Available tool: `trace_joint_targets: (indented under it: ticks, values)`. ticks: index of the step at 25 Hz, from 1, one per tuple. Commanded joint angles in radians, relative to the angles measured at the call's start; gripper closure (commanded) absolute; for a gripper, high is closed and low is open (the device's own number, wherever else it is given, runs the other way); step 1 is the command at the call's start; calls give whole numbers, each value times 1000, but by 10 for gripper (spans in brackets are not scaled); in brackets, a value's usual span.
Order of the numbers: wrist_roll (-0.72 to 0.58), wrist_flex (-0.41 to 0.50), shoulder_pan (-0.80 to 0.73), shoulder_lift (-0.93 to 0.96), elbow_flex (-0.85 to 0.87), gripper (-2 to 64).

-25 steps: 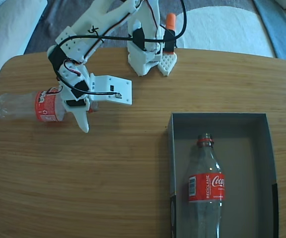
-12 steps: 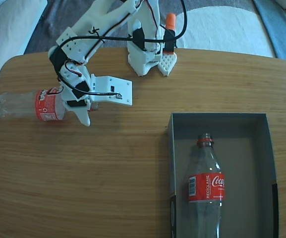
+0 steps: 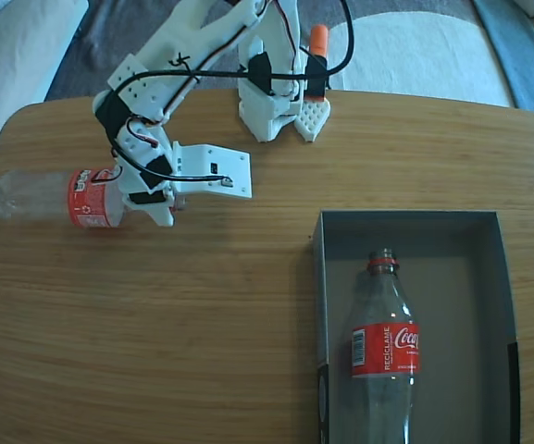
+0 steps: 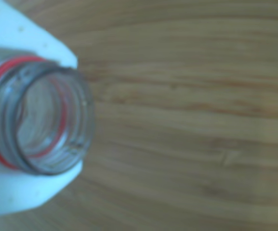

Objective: Grasp the bottles and put them in the box.

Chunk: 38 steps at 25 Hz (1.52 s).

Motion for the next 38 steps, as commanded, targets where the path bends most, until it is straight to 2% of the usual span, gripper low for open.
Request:
trace_joint_targets:
  ticks: [1, 10, 19, 23, 32, 38]
  values:
    - [6, 0, 5, 29, -52, 446]
    - [6, 15, -31, 29, -107, 588]
    - [3, 18, -44, 29, -206, 587]
    - [2, 84, -100, 23, -327, 587]
    - [0, 173, -333, 11, -692, 587]
    - [2, 252, -572, 11, -879, 587]
